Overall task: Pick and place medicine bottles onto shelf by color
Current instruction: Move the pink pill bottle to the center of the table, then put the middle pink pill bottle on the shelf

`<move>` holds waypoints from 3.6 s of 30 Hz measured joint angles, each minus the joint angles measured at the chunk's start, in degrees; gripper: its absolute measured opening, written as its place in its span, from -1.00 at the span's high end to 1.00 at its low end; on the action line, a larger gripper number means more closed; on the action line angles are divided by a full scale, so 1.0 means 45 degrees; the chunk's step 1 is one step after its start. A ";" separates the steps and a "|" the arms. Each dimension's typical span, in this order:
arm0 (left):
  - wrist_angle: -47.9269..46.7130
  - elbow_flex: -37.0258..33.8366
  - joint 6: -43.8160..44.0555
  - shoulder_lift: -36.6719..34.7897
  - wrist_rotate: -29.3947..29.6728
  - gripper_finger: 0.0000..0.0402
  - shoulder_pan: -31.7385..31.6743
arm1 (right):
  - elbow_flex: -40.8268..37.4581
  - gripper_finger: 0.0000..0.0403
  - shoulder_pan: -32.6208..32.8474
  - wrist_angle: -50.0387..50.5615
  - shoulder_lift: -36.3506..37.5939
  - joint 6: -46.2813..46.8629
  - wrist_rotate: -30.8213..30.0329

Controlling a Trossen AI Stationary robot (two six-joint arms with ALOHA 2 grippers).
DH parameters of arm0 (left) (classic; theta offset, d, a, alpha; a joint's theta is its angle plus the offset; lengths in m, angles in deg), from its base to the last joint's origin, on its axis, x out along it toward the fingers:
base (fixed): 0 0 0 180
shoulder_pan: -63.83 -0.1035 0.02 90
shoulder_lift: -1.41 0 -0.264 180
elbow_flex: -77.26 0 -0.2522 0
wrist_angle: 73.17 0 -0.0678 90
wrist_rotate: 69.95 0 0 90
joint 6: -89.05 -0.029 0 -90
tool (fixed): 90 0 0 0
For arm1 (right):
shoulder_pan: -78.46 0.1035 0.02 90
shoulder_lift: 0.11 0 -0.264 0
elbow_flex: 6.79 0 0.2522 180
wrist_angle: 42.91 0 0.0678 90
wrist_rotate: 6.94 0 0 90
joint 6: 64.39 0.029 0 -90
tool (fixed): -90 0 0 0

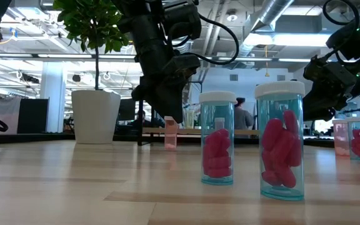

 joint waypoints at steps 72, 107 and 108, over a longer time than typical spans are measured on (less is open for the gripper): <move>-0.3636 0.0627 0.1327 -0.8005 0.5489 0.18 0.3117 | -0.0001 -0.24 -0.0001 -0.0003 0.0005 -0.0001 0.0000; -0.5100 0.0627 0.3181 -0.9775 0.7969 0.18 0.3643 | -0.0013 -0.24 -0.0258 -0.7177 0.0007 0.7989 -0.2235; -0.5194 0.0627 0.3185 -0.9797 0.7974 0.18 0.3581 | -0.0013 -0.24 -0.0265 -0.7240 0.0010 0.8302 -0.2476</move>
